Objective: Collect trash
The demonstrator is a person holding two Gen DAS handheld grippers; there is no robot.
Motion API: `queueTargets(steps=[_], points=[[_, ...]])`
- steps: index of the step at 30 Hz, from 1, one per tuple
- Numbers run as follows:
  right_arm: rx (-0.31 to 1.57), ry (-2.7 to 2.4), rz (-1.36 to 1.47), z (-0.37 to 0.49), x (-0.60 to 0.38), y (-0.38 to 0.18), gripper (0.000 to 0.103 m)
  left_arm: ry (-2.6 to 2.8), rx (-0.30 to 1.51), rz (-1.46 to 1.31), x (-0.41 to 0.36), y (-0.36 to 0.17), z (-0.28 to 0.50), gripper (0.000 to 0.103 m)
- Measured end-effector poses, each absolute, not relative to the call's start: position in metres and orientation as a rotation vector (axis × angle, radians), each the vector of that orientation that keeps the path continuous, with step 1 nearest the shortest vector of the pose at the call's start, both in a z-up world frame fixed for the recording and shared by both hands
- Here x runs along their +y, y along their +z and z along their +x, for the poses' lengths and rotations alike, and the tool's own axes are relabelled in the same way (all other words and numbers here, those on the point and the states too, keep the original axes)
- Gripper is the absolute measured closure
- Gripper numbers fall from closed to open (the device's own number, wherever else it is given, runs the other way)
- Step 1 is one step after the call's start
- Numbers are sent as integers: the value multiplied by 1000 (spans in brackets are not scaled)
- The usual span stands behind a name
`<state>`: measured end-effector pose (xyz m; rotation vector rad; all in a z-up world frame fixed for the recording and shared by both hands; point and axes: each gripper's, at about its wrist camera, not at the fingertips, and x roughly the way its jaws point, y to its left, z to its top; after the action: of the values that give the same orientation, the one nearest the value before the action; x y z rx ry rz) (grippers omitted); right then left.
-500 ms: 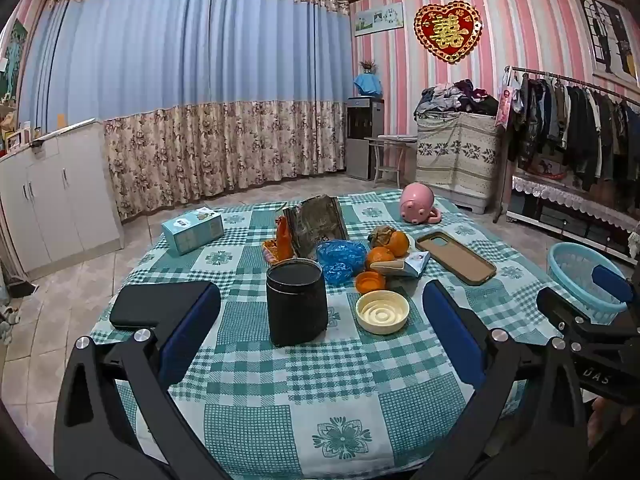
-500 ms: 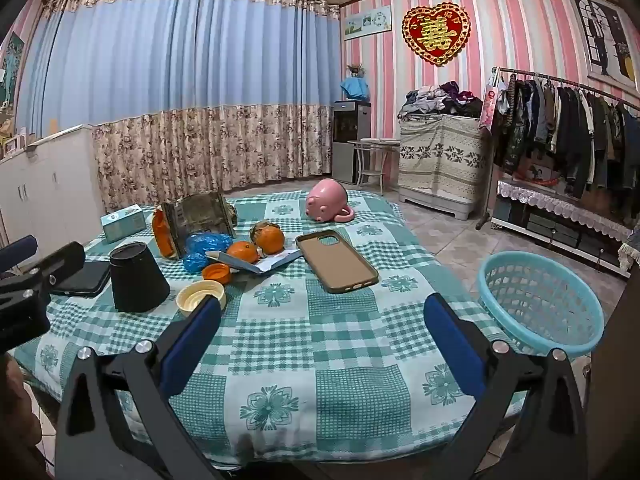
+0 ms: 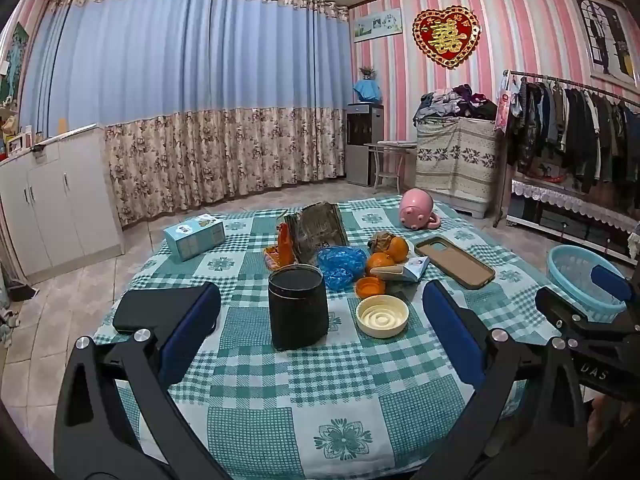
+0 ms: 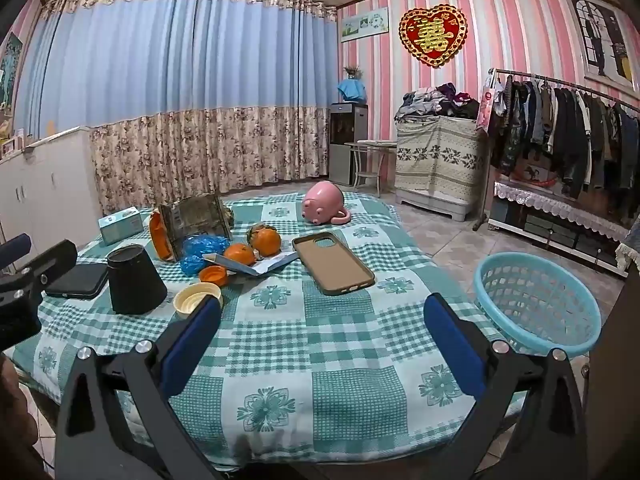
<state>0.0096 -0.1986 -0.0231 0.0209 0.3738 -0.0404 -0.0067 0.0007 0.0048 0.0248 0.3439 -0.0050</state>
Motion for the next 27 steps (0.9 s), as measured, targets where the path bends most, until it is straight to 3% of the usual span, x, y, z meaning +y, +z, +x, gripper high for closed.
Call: queueTargets(steps=[27], points=[[368,-48,19,1,-207,-15,4,-5,355,30,2,4,-5,5]])
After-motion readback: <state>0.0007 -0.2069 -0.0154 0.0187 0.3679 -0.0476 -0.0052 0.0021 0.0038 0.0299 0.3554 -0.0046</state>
